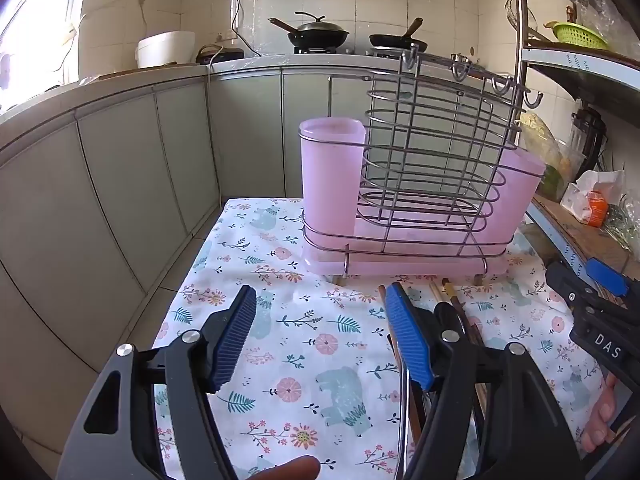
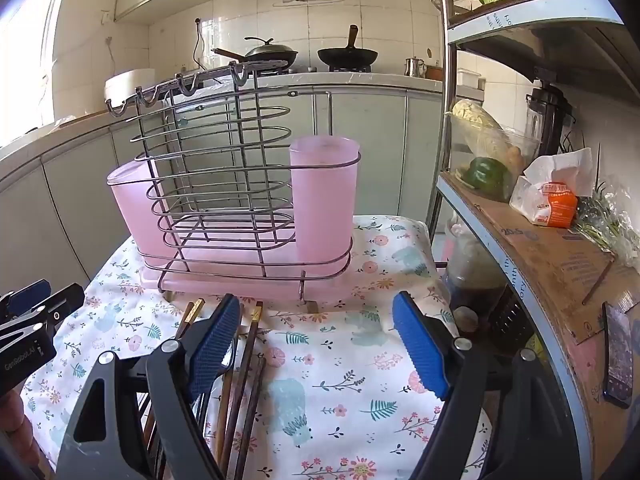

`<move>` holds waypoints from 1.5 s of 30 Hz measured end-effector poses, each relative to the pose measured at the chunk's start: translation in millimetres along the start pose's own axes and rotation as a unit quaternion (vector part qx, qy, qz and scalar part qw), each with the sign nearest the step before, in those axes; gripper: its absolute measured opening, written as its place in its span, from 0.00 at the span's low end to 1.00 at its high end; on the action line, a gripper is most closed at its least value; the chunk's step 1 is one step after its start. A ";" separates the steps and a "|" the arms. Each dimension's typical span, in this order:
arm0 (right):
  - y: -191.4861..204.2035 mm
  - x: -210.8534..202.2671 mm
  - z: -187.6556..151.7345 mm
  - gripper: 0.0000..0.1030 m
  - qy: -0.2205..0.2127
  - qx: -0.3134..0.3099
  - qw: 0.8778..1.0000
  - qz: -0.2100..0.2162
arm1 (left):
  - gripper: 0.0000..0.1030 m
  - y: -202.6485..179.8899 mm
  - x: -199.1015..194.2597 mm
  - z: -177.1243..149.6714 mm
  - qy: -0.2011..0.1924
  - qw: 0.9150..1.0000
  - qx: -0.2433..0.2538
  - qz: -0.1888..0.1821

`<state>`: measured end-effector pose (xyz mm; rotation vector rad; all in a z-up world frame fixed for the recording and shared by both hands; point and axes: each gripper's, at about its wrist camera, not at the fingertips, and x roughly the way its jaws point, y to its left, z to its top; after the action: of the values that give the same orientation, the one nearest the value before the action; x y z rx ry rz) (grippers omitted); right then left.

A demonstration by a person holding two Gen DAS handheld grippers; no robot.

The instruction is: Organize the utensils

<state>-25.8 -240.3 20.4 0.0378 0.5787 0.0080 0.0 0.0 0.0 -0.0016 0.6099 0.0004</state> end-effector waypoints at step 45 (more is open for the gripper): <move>-0.1 11.0 -3.0 0.75 0.011 0.004 1.000 0.001 | 0.66 0.4 9.4 -3.4 0.009 1.000 -0.004 -0.001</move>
<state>-18.3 -240.1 11.9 0.0465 0.6013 0.0074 5.8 0.4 -8.2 -0.0095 0.6270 0.0001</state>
